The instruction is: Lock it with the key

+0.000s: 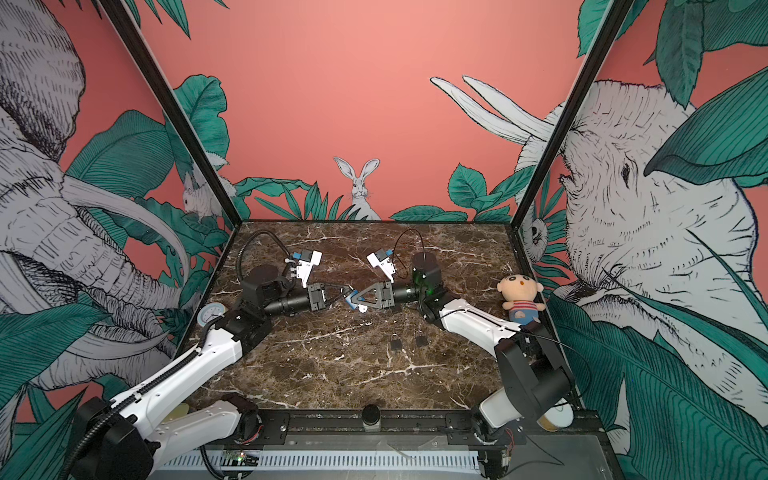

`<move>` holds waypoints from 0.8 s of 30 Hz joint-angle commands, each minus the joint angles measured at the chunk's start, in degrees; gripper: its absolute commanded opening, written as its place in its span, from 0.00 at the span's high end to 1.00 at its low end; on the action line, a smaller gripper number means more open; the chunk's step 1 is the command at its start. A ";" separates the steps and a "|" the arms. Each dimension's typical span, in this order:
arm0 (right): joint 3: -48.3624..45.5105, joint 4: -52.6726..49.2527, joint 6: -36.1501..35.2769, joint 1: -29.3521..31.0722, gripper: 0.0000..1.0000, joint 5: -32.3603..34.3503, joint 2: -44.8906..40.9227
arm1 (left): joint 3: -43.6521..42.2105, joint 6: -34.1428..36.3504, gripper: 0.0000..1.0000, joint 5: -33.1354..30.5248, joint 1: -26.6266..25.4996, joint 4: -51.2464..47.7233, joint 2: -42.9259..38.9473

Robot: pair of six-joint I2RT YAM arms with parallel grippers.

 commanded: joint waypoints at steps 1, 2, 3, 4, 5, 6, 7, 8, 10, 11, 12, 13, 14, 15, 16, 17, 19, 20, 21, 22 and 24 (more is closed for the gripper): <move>-1.22 2.85 0.92 -0.12 0.67 5.55 0.02 | -0.27 0.66 1.00 -0.71 1.00 0.11 -3.56; -1.50 2.68 0.99 -0.29 0.65 5.71 -0.35 | -0.60 0.58 1.00 -1.07 1.68 0.07 -4.16; -1.76 2.77 1.03 -0.46 0.64 5.85 -0.57 | -0.82 0.38 1.00 -1.23 2.46 0.06 -4.78; -2.03 3.02 1.15 -0.55 0.64 5.93 -0.82 | -0.99 0.15 1.00 -1.30 3.06 0.08 -5.16; -2.16 3.06 1.17 -0.56 0.63 6.00 -1.02 | -1.04 -0.05 1.00 -1.27 3.63 0.16 -5.45; -2.25 3.08 1.26 -0.53 0.63 5.89 -1.28 | -1.05 -0.17 1.00 -1.23 4.02 0.17 -5.68; -2.34 3.23 1.41 -0.56 0.63 5.86 -1.44 | -0.96 -0.26 1.00 -1.10 4.28 0.16 -5.70; -2.34 3.25 1.52 -0.55 0.62 5.85 -1.63 | -0.87 -0.30 1.00 -1.15 4.39 0.16 -5.69; -2.26 3.25 1.57 -0.56 0.62 5.86 -1.95 | -0.63 -0.30 1.00 -1.07 4.39 0.16 -5.59; -2.21 3.25 1.69 -0.53 0.62 5.87 -2.05 | -0.61 -0.39 1.00 -1.18 4.40 0.16 -5.53; -2.17 3.25 1.70 -0.48 0.62 5.95 -2.08 | -0.52 -0.53 1.00 -1.33 4.47 0.35 -5.49; -2.17 3.03 1.57 -0.45 0.62 5.83 -2.07 | -0.52 -0.52 1.00 -1.43 4.49 0.49 -5.54; -2.08 3.00 1.58 -0.34 0.62 5.75 -1.92 | -0.54 -0.65 1.00 -1.49 4.49 0.84 -5.40; -2.09 3.13 1.66 -0.36 0.62 5.70 -1.89 | -0.43 -0.65 1.00 -1.49 4.49 1.05 -5.41; -1.97 3.12 1.62 -0.23 0.62 5.61 -1.77 | -0.32 -0.67 1.00 -1.50 4.49 1.04 -5.24; -1.92 3.10 1.68 -0.13 0.62 5.61 -1.81 | -0.13 -0.56 1.00 -1.75 4.49 0.75 -5.16; -1.77 3.13 1.62 0.27 0.62 5.46 -1.73 | 0.06 -0.34 1.00 -2.20 4.58 0.45 -4.88; -1.78 3.10 1.62 0.49 0.63 5.43 -1.71 | 0.18 -0.30 1.00 -2.50 4.54 0.43 -4.77; -1.78 3.09 1.62 0.66 0.64 5.42 -1.73 | 0.32 -0.30 1.00 -2.74 4.54 0.35 -4.67; -1.65 3.12 1.62 0.76 0.65 5.27 -1.73 | 0.50 -0.09 1.00 -3.02 4.64 0.19 -4.43; -1.69 3.15 1.70 0.84 0.66 5.26 -1.76 | 0.92 0.28 1.00 -3.53 4.66 -0.43 -4.09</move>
